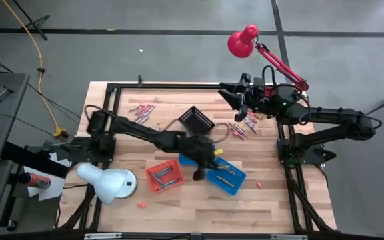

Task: Sort crayons
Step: Put the yellow crayon into the right blue bin

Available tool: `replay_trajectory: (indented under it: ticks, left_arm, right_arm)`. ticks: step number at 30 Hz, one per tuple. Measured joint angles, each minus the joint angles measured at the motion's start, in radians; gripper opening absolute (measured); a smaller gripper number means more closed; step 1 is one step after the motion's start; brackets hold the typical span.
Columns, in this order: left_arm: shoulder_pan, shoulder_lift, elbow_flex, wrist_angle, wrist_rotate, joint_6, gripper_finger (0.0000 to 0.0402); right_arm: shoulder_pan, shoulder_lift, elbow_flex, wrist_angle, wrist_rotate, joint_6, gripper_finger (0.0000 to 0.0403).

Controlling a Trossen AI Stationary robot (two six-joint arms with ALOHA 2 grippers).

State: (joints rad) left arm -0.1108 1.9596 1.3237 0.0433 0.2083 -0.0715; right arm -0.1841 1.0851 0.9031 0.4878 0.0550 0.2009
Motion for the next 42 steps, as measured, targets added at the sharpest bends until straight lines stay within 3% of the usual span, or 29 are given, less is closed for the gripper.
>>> replay_trajectory:
  ticks: [6, 14, 23, 27, 34, 37, 42]
  left_arm:
    - [-0.016, 0.117, 0.179, -0.097, 0.001, 0.182, 0.0000]
    - [-0.016, 0.128, 0.203, -0.111, -0.008, 0.253, 0.0004]
    - [-0.011, 0.112, 0.208, -0.204, -0.011, 0.196, 0.0089]
    - [0.008, 0.078, 0.238, -0.352, -0.011, 0.219, 0.0124]
    - [0.139, -0.103, 0.213, -0.616, -0.012, 0.162, 0.0144]
    - [0.207, -0.235, 0.127, -0.593, -0.016, 0.108, 0.0144]
    - [0.272, -0.513, -0.102, -0.333, -0.014, -0.013, 0.0144]
  right_arm:
    - [0.000, 0.000, 0.000, -0.067, 0.001, 0.011, 0.0142]
    - [0.000, 0.000, 0.000, -0.092, 0.001, 0.029, 0.0142]
    - [0.000, 0.000, 0.000, -0.088, 0.002, 0.026, 0.0142]
    - [0.000, 0.000, 0.000, -0.087, 0.002, 0.015, 0.0142]
    - [0.000, 0.000, 0.000, -0.087, 0.003, 0.000, 0.0142]
    - [0.000, 0.000, 0.000, -0.087, 0.003, 0.000, 0.0142]
    - [0.000, 0.000, 0.000, -0.098, 0.002, -0.003, 0.0142]
